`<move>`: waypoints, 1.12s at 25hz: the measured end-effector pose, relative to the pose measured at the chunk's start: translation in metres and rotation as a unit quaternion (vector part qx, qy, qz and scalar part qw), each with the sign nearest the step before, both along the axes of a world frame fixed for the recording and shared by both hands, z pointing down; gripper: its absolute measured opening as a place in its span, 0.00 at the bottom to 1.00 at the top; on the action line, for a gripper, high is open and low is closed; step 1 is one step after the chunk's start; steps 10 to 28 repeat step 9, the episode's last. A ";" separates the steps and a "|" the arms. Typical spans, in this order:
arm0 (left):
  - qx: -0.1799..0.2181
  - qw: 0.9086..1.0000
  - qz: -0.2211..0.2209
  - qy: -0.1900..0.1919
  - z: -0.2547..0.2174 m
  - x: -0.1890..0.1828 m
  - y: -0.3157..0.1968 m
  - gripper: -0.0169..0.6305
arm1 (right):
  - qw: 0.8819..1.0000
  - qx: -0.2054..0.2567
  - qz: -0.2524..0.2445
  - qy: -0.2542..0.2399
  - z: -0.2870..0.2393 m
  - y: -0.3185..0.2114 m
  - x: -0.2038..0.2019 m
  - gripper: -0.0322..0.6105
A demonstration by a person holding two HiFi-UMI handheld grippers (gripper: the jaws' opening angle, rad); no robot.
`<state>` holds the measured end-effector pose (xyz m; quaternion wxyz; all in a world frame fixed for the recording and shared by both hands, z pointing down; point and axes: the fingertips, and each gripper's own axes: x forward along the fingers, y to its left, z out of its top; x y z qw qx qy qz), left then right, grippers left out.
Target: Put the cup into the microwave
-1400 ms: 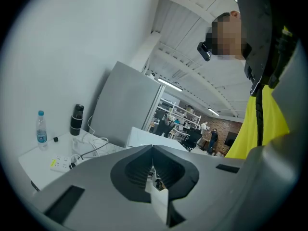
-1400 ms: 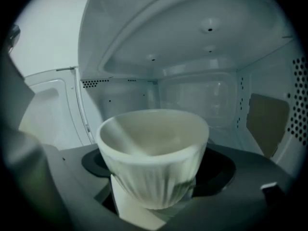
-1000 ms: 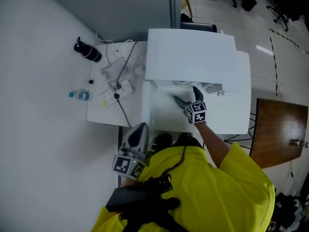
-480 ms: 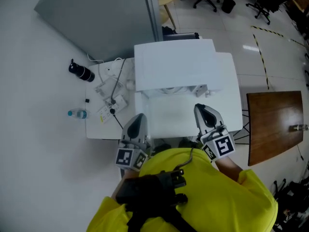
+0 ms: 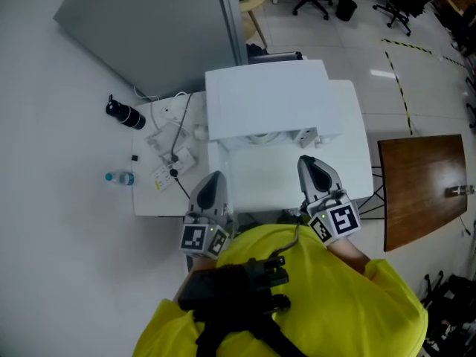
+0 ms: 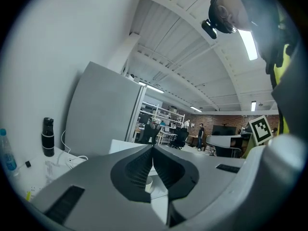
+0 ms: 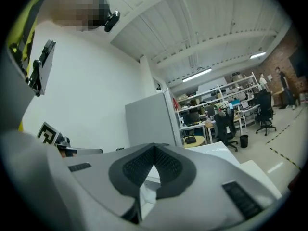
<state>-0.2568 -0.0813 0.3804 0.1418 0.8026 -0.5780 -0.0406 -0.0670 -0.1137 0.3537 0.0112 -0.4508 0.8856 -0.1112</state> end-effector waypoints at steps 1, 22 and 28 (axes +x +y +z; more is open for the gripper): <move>0.000 1.000 -0.004 0.001 0.000 -0.001 0.001 0.02 | 1.000 0.001 0.003 0.003 0.000 0.000 0.000 0.06; -0.007 1.000 0.012 -0.013 0.005 0.001 -0.002 0.02 | 0.999 0.003 0.012 0.030 0.006 -0.004 -0.002 0.06; -0.007 1.000 0.012 -0.013 0.005 0.001 -0.002 0.02 | 0.999 0.003 0.012 0.030 0.006 -0.004 -0.002 0.06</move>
